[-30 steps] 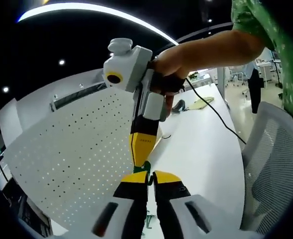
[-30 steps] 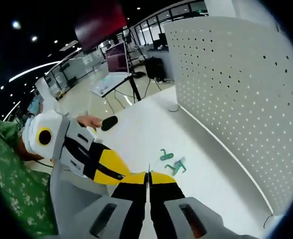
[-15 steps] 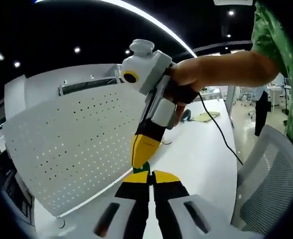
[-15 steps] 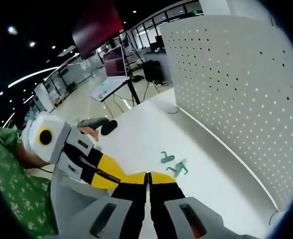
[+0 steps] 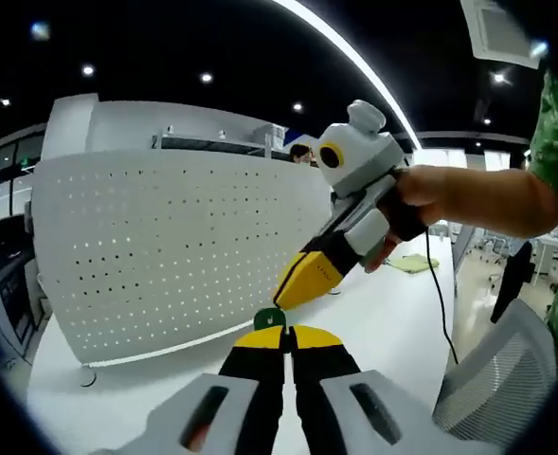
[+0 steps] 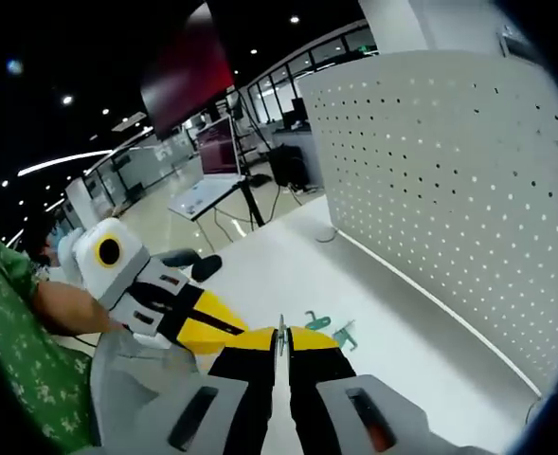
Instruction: Insert the hook assembly into the mounting plate slot until the hook locks in place.
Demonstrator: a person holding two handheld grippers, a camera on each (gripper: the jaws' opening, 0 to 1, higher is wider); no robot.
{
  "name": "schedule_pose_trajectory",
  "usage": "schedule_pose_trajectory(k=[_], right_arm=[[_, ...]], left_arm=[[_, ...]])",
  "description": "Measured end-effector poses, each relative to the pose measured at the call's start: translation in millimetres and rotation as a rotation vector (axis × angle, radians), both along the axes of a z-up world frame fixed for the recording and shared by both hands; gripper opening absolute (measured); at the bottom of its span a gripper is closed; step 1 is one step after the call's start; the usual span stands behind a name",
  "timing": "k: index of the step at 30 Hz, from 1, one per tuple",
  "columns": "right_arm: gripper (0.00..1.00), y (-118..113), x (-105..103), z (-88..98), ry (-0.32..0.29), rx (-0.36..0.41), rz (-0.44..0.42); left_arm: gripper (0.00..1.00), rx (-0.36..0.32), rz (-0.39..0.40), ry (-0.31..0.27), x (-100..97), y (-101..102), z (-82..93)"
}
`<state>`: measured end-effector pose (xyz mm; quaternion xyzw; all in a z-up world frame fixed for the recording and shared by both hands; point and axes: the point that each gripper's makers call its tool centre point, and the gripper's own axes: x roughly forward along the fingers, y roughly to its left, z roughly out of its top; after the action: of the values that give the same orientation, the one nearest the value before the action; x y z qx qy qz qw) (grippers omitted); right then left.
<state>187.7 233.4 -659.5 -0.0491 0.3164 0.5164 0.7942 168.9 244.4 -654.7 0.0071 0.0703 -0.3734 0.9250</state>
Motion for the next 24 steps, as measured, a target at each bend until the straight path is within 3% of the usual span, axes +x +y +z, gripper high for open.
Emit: schedule_pose_trajectory(k=[3, 18, 24], right_arm=[[0.02, -0.7, 3.1, -2.6, -0.018, -0.008, -0.008], [0.00, 6.5, 6.4, -0.8, -0.016, 0.028, -0.023], [0.00, 6.1, 7.1, 3.4, -0.017, 0.038, -0.039]], left_arm=[[0.01, -0.039, 0.001, 0.015, 0.4, -1.4, 3.0], [0.01, -0.039, 0.010, 0.007, 0.3, -1.1, 5.8], [0.03, -0.022, 0.052, -0.031, 4.9, 5.7, 7.5]])
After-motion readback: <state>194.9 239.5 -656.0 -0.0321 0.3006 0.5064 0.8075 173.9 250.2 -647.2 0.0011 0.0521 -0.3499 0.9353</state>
